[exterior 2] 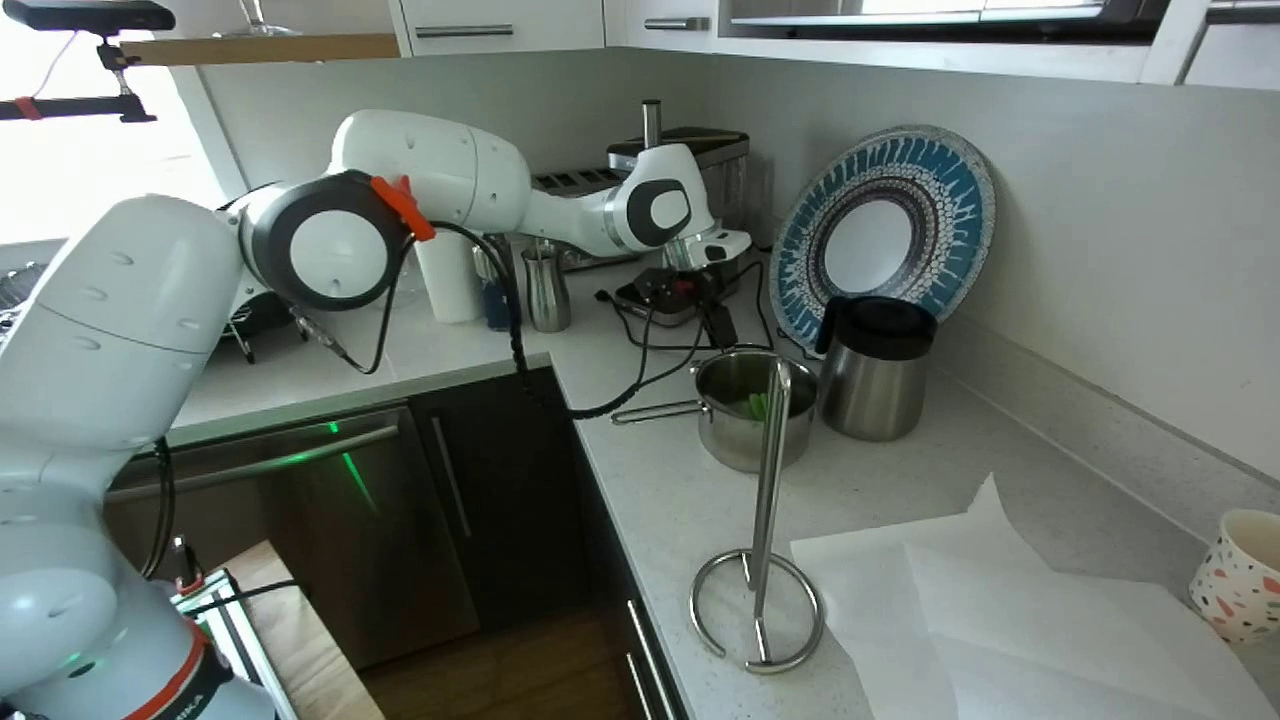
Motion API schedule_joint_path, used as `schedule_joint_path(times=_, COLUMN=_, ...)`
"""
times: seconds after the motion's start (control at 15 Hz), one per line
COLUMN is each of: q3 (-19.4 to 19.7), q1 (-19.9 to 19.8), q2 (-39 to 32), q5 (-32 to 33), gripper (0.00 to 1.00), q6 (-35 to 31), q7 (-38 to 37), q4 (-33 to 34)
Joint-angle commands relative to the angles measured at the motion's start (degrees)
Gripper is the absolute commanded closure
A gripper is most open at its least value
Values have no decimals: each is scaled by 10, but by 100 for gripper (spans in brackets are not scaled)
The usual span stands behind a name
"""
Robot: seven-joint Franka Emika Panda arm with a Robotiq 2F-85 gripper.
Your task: Pick up the ring utensil set from the countertop and put it in the pot
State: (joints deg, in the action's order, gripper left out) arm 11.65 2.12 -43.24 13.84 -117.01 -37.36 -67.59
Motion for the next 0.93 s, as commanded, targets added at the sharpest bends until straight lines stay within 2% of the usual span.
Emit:
schedule_joint_path(times=0.0, q3=-1, q1=2, q2=-15, q5=-23, gripper=0, q6=-20, q7=-50, q4=-2)
schedule_joint_path(times=0.53, q3=-4, q1=-2, q2=-46, q5=-51, gripper=0, q6=-116, q7=-136, q4=1)
schedule_joint_path(times=0.87, q3=-8, q1=-5, q2=-58, q5=-59, gripper=0, q6=-152, q7=-123, q4=1)
